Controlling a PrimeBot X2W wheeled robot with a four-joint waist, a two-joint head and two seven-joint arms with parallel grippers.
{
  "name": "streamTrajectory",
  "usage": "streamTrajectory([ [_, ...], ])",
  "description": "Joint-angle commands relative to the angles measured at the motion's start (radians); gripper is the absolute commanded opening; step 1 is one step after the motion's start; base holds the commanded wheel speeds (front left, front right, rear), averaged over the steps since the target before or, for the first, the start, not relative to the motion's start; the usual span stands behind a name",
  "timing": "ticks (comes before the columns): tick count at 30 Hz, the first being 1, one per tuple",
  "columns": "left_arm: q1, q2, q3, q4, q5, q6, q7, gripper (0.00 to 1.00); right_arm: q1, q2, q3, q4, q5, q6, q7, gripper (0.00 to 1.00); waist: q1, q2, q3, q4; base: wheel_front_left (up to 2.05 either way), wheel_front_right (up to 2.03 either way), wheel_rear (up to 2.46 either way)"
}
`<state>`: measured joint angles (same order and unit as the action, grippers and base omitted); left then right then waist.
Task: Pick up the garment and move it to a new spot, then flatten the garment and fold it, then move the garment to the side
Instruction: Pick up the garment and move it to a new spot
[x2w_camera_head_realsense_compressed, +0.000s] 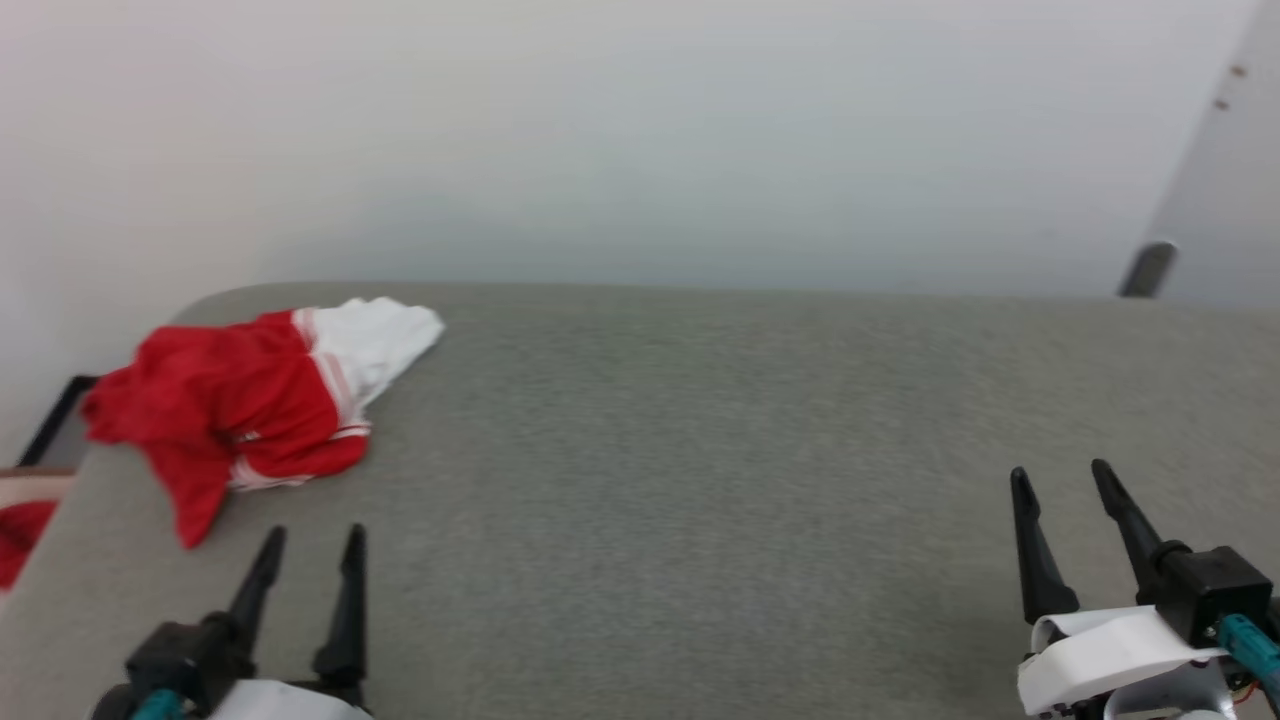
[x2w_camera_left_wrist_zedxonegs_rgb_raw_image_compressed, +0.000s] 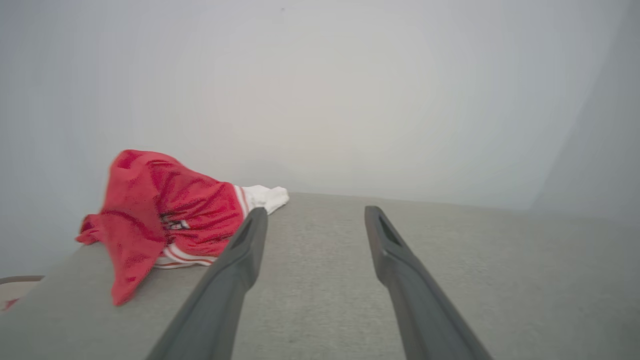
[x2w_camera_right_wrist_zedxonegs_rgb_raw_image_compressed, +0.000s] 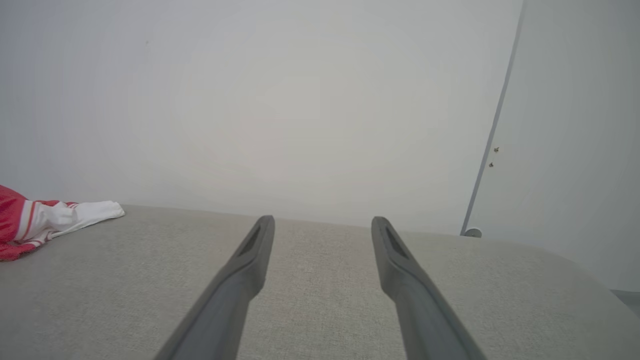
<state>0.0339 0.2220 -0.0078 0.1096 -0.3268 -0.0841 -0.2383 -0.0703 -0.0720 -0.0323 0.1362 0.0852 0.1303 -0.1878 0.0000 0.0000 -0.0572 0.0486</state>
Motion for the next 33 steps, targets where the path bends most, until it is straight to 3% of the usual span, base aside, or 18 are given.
streamTrajectory([
  [1, -0.009, 0.013, 0.009, 0.009, -0.006, 0.007, 0.008, 1.00, 0.011, 0.001, 0.006, 0.004, 0.004, 0.001, 0.000, 1.00, 0.0000, 0.0000, -0.027, 0.081, 0.00, 0.00, 0.00],
  [15, 0.001, 0.062, 0.052, -0.021, 0.001, 0.073, 0.084, 1.00, 0.004, 0.016, 0.117, 0.050, 0.049, 0.001, -0.007, 1.00, 0.0000, 0.0000, -0.084, 0.355, 0.00, 0.00, 0.00],
  [27, 0.021, 0.044, 0.085, -0.062, -0.034, 0.114, 0.073, 1.00, -0.094, 0.002, 0.214, 0.110, 0.073, 0.001, -0.012, 1.00, 0.0000, 0.0000, -0.036, 0.405, 0.00, 0.00, 0.00],
  [33, -0.058, 0.062, 0.061, -0.082, -0.059, 0.085, 0.136, 1.00, -0.090, -0.014, 0.208, 0.115, 0.080, 0.001, -0.007, 1.00, 0.0000, 0.0000, -0.021, 0.415, 0.00, 0.00, 0.00],
])
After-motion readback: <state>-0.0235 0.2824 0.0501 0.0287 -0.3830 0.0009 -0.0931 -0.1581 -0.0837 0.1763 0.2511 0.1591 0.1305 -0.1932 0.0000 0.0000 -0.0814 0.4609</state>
